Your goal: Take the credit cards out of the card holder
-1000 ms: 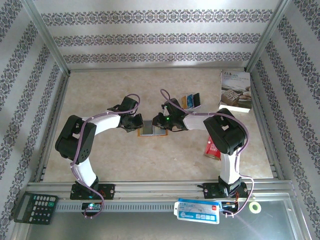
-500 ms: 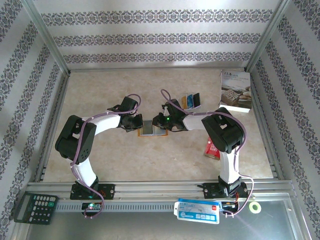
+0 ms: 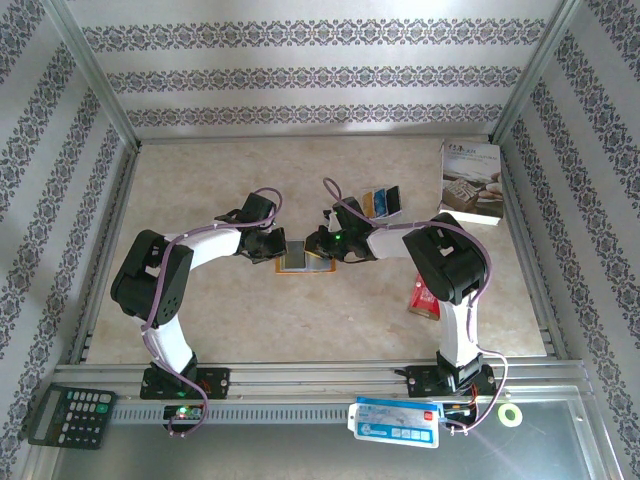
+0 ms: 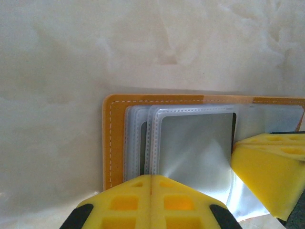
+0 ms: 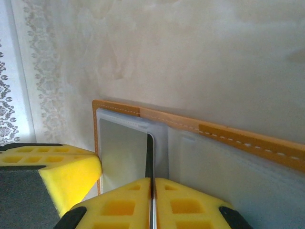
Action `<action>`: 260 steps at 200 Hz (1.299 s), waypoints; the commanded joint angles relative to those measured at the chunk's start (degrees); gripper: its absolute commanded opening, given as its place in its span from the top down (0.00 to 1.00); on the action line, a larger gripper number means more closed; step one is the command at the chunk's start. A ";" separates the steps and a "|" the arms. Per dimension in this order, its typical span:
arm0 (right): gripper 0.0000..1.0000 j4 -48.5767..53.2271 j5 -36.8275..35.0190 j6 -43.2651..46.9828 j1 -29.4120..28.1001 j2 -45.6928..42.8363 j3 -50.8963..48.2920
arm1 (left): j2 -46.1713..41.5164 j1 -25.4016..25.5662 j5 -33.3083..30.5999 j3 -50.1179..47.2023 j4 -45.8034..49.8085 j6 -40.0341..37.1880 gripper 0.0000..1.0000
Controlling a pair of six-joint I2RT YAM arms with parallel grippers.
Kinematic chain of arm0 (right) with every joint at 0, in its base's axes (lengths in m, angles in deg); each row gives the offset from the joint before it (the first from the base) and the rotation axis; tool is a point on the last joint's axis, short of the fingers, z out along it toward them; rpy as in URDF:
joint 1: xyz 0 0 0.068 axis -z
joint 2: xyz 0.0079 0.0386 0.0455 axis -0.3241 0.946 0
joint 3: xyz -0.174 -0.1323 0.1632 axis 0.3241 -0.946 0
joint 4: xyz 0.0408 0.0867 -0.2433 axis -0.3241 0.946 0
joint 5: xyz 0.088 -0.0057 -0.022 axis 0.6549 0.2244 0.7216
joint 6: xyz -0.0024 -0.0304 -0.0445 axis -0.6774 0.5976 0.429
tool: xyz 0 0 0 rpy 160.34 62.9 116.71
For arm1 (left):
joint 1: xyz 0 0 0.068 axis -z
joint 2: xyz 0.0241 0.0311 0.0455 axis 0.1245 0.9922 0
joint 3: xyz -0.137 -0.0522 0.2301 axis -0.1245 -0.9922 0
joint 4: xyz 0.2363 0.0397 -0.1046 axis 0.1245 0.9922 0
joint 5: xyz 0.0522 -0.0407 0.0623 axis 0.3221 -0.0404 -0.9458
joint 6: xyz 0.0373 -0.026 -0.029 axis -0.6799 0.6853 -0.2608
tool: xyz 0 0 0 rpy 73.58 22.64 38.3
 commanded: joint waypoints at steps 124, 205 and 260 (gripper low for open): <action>0.98 2.61 -2.29 3.55 0.69 -3.07 -2.45 | -1.91 0.40 -2.86 -0.58 4.27 -0.75 0.79; 0.97 2.89 -3.33 3.25 0.98 -4.54 -3.12 | -3.95 1.59 -1.26 3.29 8.05 -3.96 0.79; 0.97 4.34 -3.75 4.47 0.94 -4.85 -2.25 | -0.04 4.16 0.41 6.29 7.38 -3.96 0.82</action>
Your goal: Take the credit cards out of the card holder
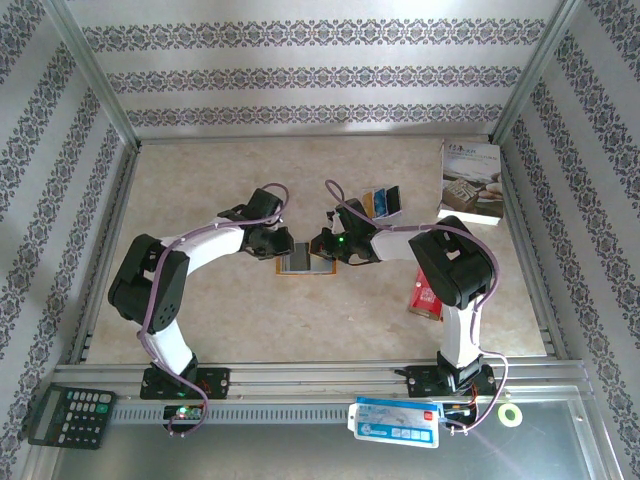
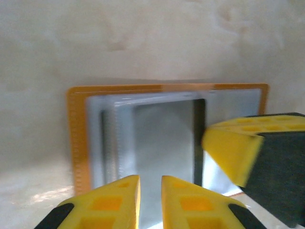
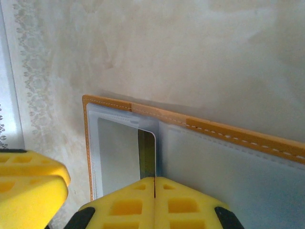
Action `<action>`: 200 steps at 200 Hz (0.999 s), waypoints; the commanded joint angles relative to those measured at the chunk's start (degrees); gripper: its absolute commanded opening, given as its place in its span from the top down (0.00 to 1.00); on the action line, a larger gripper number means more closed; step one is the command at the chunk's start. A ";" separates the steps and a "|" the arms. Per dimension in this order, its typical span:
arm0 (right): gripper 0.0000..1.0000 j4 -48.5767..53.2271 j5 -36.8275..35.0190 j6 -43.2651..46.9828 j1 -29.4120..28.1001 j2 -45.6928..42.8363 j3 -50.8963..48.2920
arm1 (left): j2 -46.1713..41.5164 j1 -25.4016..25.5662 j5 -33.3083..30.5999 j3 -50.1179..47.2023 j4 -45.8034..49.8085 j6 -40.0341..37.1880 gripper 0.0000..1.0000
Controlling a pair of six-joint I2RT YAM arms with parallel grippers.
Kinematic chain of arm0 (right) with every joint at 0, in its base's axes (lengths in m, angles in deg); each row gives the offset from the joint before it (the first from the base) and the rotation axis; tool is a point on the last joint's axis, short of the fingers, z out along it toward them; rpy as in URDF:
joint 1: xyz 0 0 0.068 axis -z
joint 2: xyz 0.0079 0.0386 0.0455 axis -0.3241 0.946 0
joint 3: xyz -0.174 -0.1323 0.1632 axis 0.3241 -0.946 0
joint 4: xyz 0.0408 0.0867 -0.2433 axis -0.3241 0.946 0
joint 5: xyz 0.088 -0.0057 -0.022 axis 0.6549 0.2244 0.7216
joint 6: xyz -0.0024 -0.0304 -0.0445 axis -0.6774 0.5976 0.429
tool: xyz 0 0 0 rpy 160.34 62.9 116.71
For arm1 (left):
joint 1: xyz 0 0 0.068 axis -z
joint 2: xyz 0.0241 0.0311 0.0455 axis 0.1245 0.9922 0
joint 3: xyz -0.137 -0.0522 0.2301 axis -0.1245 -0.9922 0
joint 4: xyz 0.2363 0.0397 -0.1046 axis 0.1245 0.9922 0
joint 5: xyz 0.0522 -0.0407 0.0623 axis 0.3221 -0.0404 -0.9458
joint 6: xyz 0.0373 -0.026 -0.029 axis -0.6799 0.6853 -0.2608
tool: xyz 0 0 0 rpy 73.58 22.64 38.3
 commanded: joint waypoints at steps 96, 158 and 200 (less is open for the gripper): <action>0.85 2.83 -1.04 0.53 0.04 -0.61 0.19 | 5.58 0.99 -5.59 0.35 3.06 0.42 0.88; 0.79 2.39 -0.93 -1.07 -1.58 1.22 0.41 | 6.38 1.03 -6.51 -1.35 2.71 0.69 0.89; 0.80 3.75 -1.83 -0.35 -1.58 1.01 0.72 | 6.28 0.99 -7.22 -1.91 2.71 0.67 0.89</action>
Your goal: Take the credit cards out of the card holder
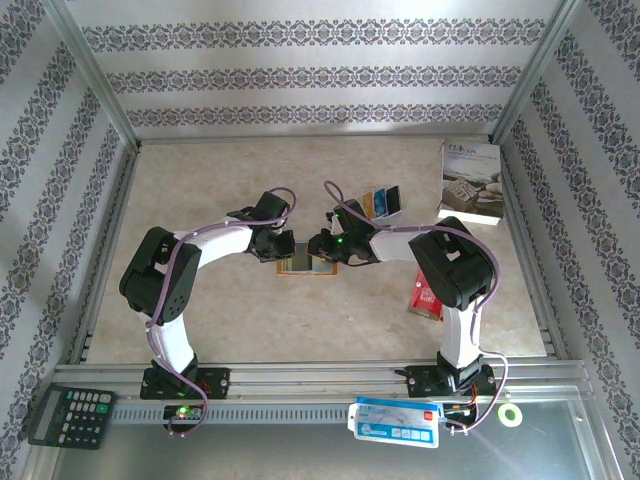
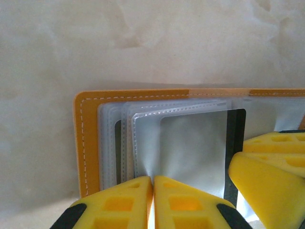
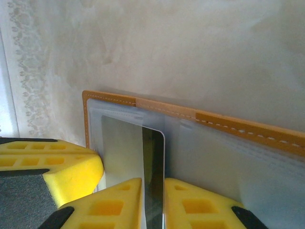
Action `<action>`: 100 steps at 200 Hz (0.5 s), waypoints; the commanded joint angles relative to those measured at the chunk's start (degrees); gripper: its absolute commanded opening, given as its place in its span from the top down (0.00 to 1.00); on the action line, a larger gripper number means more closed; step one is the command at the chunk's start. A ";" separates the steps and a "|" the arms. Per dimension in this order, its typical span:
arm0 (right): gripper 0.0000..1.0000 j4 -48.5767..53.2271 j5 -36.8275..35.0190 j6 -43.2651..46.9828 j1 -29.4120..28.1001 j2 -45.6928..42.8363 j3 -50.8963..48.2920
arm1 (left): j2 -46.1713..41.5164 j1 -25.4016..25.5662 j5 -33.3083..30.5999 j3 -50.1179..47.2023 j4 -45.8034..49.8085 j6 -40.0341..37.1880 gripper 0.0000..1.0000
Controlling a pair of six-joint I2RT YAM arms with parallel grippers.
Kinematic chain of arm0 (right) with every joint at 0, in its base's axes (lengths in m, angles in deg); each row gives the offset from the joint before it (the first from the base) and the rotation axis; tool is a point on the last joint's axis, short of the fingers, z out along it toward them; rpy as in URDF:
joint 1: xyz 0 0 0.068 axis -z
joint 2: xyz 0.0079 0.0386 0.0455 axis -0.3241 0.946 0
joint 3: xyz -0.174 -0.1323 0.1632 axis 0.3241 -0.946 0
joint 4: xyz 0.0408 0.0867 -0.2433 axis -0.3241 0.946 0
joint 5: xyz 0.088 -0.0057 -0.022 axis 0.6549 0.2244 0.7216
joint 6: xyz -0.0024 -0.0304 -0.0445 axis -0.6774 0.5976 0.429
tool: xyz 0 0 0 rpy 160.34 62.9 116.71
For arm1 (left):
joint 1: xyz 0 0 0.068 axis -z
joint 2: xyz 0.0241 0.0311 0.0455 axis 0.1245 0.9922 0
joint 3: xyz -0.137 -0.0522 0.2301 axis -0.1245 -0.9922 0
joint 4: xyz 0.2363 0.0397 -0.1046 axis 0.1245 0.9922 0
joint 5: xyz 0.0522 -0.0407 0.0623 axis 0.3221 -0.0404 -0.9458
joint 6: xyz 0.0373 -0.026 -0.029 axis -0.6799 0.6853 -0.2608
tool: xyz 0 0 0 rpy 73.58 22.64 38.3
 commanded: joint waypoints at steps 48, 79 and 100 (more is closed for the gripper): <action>0.85 2.22 -0.58 0.08 -0.82 1.32 0.26 | 1.86 0.28 -4.34 -2.74 3.15 0.53 0.90; 0.97 1.54 -1.75 0.21 0.32 -0.62 -1.30 | 1.16 0.35 -5.04 -2.78 3.36 0.48 0.88; 0.98 2.29 -3.69 1.06 1.58 -3.50 -3.43 | 0.63 0.33 -5.96 -2.56 3.79 0.79 0.85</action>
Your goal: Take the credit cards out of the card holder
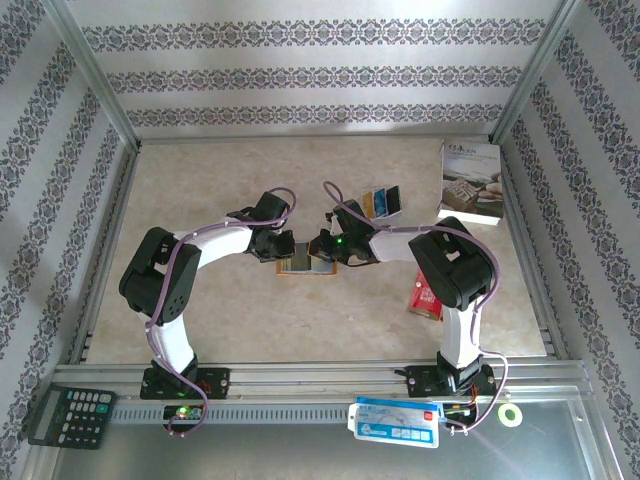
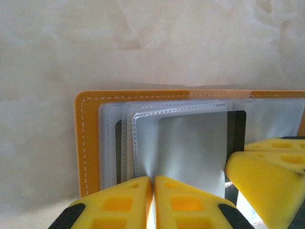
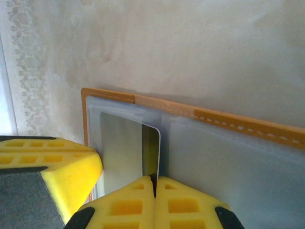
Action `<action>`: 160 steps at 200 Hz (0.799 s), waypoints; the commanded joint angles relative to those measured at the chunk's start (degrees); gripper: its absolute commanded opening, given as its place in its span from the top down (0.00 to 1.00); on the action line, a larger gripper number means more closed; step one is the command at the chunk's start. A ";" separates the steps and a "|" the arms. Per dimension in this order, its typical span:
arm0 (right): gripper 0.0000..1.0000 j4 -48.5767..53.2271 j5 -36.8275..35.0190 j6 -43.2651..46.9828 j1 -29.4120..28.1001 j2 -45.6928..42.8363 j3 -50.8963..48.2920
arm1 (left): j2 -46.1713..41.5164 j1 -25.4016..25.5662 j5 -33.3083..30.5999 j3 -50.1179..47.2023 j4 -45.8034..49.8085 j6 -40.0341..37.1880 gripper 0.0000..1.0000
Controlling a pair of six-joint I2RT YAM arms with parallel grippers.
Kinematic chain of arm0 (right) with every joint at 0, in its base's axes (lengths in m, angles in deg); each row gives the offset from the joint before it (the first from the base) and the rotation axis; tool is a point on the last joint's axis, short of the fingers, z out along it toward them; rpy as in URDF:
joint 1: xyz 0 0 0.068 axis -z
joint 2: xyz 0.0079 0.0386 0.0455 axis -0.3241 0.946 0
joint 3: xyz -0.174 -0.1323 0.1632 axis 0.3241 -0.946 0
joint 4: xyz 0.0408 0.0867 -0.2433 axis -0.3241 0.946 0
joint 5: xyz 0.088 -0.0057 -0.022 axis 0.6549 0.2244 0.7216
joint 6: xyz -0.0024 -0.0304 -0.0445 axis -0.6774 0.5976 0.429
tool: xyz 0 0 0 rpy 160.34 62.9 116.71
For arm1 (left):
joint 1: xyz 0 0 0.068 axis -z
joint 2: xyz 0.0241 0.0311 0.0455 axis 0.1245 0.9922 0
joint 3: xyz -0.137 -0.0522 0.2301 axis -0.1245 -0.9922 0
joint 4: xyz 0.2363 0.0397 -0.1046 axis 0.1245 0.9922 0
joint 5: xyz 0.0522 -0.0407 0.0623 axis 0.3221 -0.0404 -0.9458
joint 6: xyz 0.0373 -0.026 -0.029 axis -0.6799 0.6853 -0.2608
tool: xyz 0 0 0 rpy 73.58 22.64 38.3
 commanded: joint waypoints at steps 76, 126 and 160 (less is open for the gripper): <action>1.00 -0.71 -2.09 3.74 5.00 -14.42 -9.35 | -4.50 0.29 -0.54 -1.13 -0.68 0.64 0.72; 1.00 -4.15 3.34 4.45 8.35 -23.39 -10.63 | -10.55 -2.53 12.71 -1.53 -11.37 6.54 0.41; 1.00 -12.30 10.88 -2.10 11.51 -24.81 -11.19 | -12.66 -2.79 20.93 -1.25 -19.58 10.93 0.27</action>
